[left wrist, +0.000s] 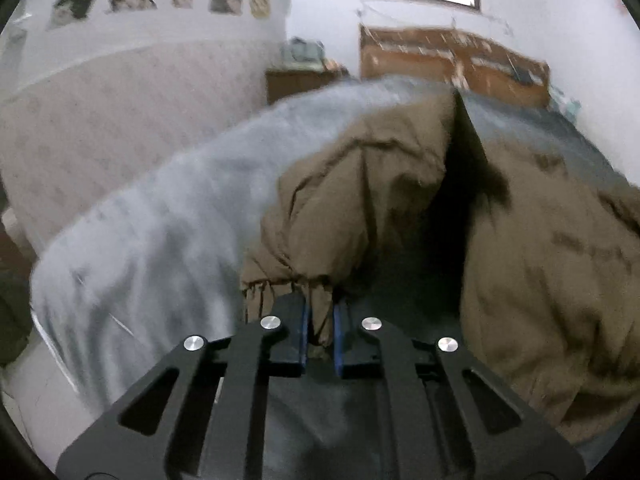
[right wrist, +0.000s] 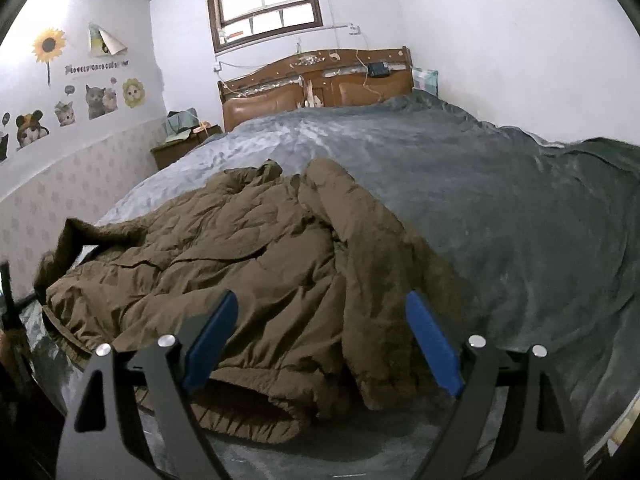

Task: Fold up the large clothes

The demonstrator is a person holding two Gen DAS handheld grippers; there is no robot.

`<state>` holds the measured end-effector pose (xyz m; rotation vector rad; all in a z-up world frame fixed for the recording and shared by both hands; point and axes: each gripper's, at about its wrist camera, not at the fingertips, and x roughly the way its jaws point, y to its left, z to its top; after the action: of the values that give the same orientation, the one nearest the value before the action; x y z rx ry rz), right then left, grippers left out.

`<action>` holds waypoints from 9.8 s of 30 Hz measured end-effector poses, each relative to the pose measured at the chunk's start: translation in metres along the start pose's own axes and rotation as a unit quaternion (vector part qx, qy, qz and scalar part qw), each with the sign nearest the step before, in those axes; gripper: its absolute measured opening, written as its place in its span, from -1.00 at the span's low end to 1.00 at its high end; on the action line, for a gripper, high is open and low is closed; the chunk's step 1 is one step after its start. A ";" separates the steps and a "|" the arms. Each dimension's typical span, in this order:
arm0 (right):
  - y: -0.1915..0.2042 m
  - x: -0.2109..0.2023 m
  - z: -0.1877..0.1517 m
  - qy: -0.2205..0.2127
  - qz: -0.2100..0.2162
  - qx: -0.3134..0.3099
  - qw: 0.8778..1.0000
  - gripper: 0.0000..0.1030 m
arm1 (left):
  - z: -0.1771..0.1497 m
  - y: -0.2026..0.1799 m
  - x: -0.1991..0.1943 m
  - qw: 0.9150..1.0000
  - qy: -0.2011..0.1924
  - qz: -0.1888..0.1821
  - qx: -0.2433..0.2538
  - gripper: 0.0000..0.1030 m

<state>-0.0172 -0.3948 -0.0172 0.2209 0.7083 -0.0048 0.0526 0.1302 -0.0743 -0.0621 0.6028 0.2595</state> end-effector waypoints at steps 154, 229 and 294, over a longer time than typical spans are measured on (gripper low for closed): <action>0.017 0.023 0.050 0.021 -0.088 0.014 0.996 0.81 | 0.085 -0.148 -0.054 0.985 -0.041 -0.167 0.021 0.94; -0.108 0.076 0.134 -0.132 -0.081 0.175 0.972 -0.71 | 0.096 -0.144 -0.085 0.978 -0.074 -0.194 -0.001 0.94; -0.053 0.069 0.048 0.039 -0.053 0.113 0.991 0.96 | 0.060 -0.406 -0.082 0.949 0.007 -0.256 0.182 0.94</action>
<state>0.0627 -0.4512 -0.0369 0.4014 0.7972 -0.1793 0.1258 -0.2723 0.0141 0.1352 0.6191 -0.3585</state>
